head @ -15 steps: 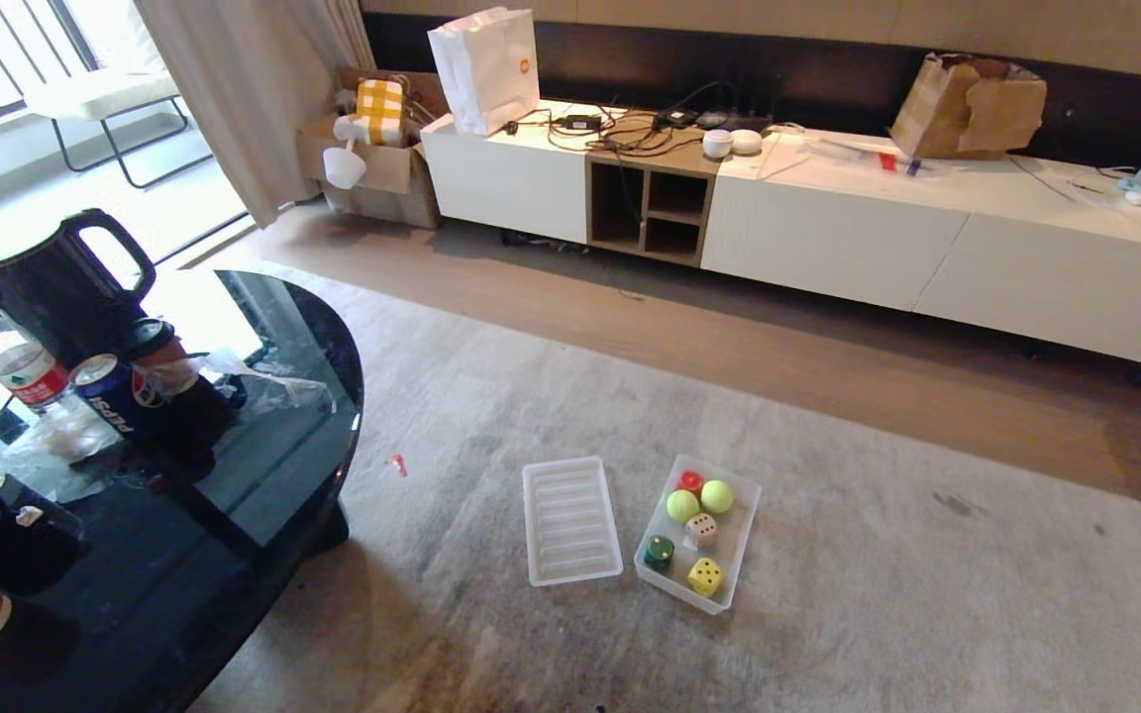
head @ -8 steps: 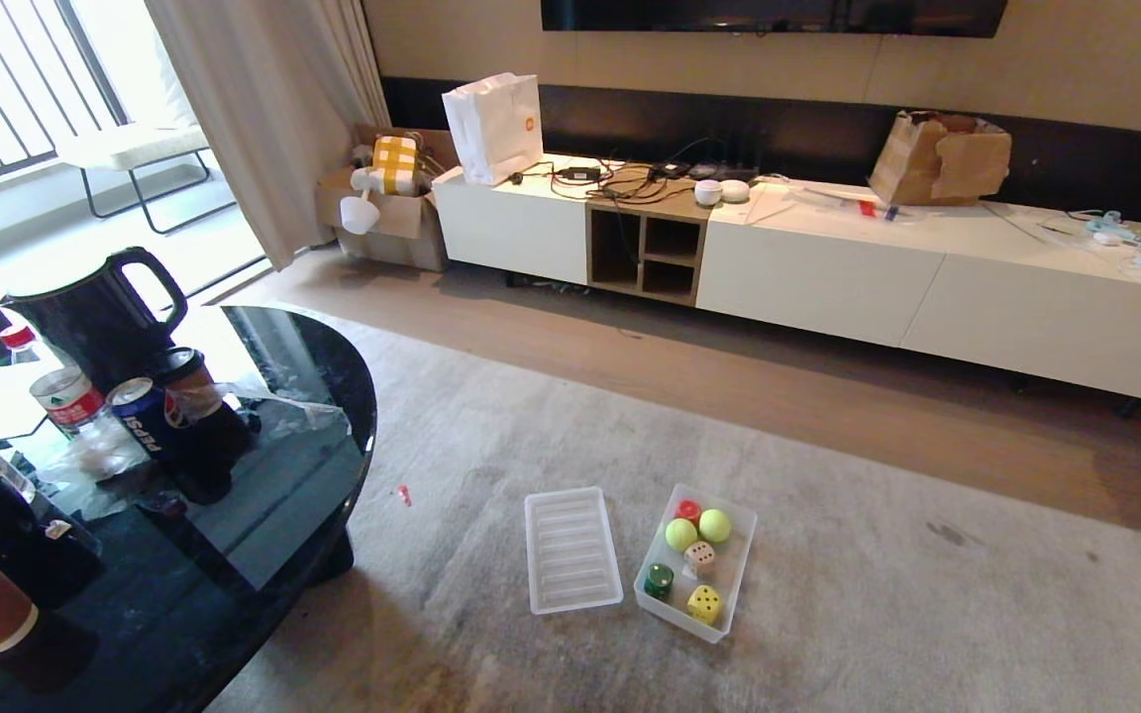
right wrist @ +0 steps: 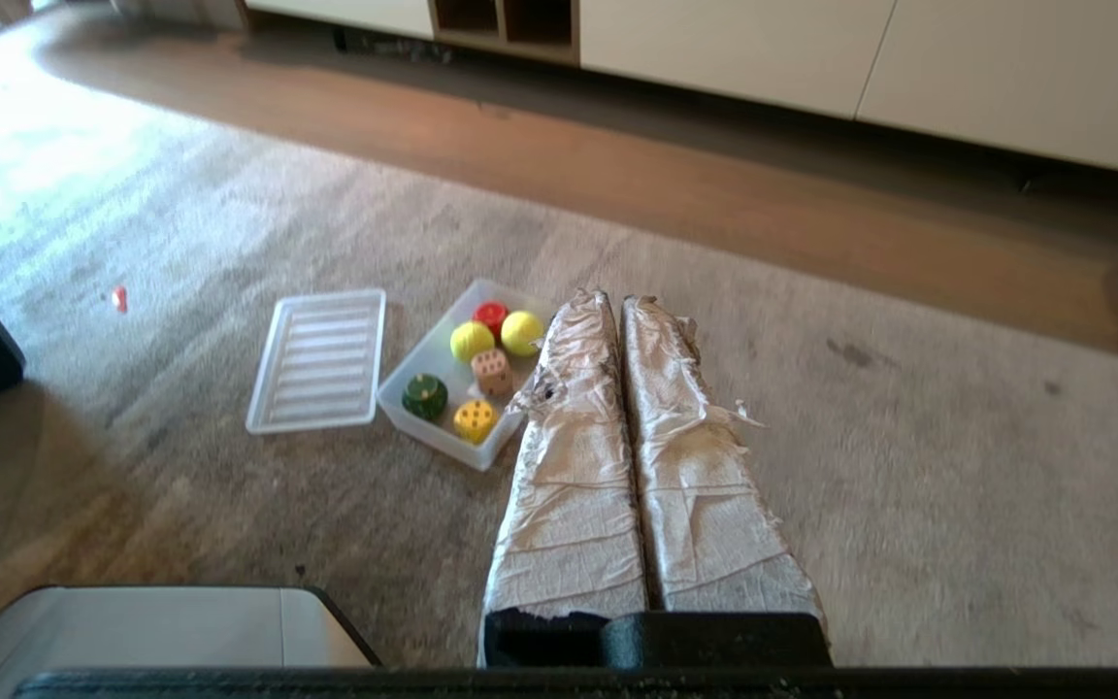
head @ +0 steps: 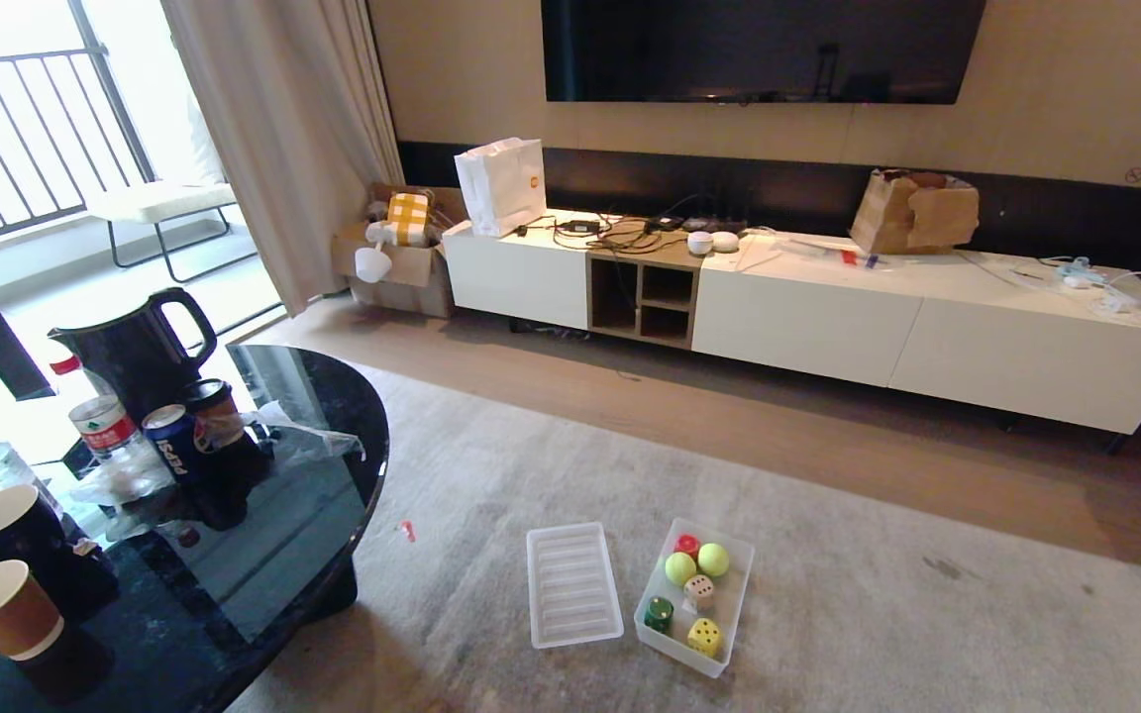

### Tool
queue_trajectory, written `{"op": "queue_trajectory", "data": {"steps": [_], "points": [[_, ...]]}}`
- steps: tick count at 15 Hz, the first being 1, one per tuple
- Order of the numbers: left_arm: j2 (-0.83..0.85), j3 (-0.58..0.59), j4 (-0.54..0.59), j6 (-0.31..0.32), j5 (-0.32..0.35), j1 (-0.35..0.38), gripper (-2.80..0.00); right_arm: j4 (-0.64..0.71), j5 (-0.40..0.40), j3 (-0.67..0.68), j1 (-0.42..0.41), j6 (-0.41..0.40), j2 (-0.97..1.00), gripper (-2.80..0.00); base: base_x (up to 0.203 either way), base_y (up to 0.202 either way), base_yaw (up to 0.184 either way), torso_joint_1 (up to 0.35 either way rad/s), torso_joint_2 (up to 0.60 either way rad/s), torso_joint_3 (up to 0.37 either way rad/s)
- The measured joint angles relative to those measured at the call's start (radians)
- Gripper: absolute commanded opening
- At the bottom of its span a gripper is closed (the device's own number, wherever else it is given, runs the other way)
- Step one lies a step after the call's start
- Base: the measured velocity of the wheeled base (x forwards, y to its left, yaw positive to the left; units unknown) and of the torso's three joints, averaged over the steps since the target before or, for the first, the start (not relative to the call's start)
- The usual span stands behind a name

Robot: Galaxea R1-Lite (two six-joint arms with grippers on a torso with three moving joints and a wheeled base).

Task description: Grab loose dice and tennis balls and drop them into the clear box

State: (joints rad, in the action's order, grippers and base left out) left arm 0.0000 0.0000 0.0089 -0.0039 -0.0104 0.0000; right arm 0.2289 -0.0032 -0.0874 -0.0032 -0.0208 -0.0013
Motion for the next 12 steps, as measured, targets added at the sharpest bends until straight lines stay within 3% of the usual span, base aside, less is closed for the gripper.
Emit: {"op": "queue_trajectory", "data": {"steps": [3,12], "points": [[0.0,0.0,0.0,0.0,0.0,0.0,-2.8,0.0,0.0,0.0,0.0,0.0,0.0,-2.8,0.0,0.0,0.0,0.0,0.0,0.13],[0.0,0.0,0.0,-0.001,0.0,0.0,-2.8,0.0,0.0,0.0,0.0,0.0,0.0,-2.8,0.0,0.0,0.0,0.0,0.0,0.007]]}}
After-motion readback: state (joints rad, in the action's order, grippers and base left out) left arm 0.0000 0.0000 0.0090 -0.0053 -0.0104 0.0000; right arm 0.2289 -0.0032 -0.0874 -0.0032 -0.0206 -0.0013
